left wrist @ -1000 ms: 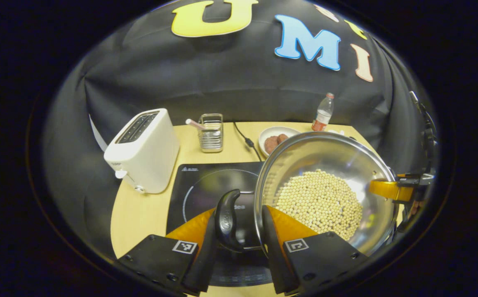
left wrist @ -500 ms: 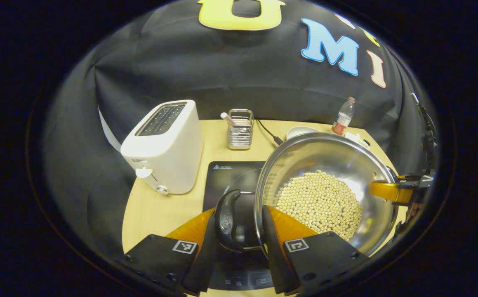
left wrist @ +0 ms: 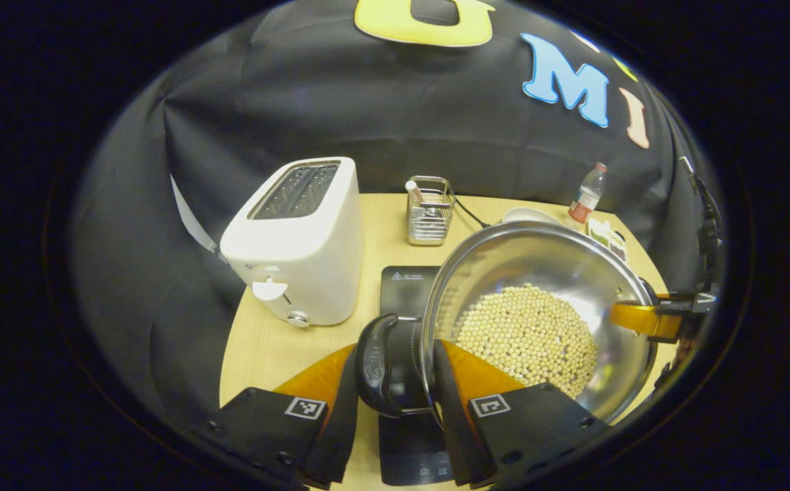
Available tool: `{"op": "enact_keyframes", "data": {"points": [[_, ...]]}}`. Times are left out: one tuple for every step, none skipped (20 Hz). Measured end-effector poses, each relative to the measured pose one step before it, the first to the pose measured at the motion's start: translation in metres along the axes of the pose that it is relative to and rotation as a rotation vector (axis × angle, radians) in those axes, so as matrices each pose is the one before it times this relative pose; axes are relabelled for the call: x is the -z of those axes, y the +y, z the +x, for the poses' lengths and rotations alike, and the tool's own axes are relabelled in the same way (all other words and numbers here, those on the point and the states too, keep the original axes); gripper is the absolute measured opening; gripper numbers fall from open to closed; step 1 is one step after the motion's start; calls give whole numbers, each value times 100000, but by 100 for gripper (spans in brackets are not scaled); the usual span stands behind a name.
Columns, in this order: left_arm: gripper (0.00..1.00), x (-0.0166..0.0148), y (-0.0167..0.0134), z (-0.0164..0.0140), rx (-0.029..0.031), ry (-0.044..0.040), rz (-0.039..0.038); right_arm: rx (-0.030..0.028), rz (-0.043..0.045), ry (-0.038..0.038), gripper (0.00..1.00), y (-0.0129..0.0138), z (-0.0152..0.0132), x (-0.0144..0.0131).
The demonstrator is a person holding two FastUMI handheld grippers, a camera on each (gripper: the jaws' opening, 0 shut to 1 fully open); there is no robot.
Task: First push the handle of the pot to place it horizontally, then grasp the pot with both hands and set it on the induction cooktop.
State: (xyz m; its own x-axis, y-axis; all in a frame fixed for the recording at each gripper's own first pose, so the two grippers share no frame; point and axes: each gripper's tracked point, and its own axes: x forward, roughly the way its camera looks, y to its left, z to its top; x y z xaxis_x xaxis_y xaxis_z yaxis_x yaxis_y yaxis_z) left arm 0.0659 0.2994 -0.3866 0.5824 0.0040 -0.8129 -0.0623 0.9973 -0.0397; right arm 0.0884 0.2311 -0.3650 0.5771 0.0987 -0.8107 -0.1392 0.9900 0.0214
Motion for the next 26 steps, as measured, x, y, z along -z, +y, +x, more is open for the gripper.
{"op": "enact_keyframes", "data": {"points": [[63,11,423,409,119,126,207,167,119,320,59,249,225,-29],[60,-7,278,263,191,124,125,210,54,95,59,211,208,14],[63,16,205,359,246,110,70,168,54,239,59,217,152,-20],[60,-48,263,134,209,-23,21,116,325,-103,59,173,191,16],[63,-23,166,288,68,23,241,80,221,205,59,141,236,123],[60,-63,229,349,-31,84,440,46,407,414,59,145,291,90],[63,20,115,205,0,-14,293,95,1042,-237,59,87,103,0],[63,-132,37,140,262,-180,261,90,513,-257,59,66,252,0],[60,-73,36,202,177,-81,329,212,210,-55,59,61,70,60],[60,-19,48,399,221,182,223,362,194,247,59,36,227,77],[60,10,-16,306,315,330,-259,349,234,130,59,-59,83,-8],[60,24,58,159,249,225,-83,189,225,-97,59,68,61,1],[60,-40,36,116,111,-229,479,60,171,29,59,35,13,-41],[63,-127,94,-9,-19,-282,469,42,238,-1,59,58,115,52],[60,-10,-111,-204,-146,-21,-85,-44,-63,45,59,131,18,37],[60,-7,110,17,42,39,-220,88,-15,24,59,138,199,5],[60,167,99,70,22,285,-164,39,-129,18,59,93,65,37],[63,132,186,132,123,440,-469,149,-186,9,59,73,190,36],[63,318,71,309,-103,417,-873,-100,-48,-551,59,54,-56,-17],[60,-235,290,250,-142,-918,7,-313,338,-221,60,147,244,4],[66,16,182,-347,-215,-284,514,-594,513,260,60,65,143,82],[63,-228,85,-178,-347,-675,263,-691,1239,437,60,92,231,112],[63,109,-34,87,-381,-100,-279,-903,1158,-974,59,65,-67,-107],[63,152,-9,-88,49,205,-259,41,-448,-399,60,-121,216,-63],[63,17,-47,-59,-49,-379,255,70,-466,-296,59,-106,14,3],[60,-73,-1,26,-49,196,1,-76,15,-293,59,37,-95,24]]}}
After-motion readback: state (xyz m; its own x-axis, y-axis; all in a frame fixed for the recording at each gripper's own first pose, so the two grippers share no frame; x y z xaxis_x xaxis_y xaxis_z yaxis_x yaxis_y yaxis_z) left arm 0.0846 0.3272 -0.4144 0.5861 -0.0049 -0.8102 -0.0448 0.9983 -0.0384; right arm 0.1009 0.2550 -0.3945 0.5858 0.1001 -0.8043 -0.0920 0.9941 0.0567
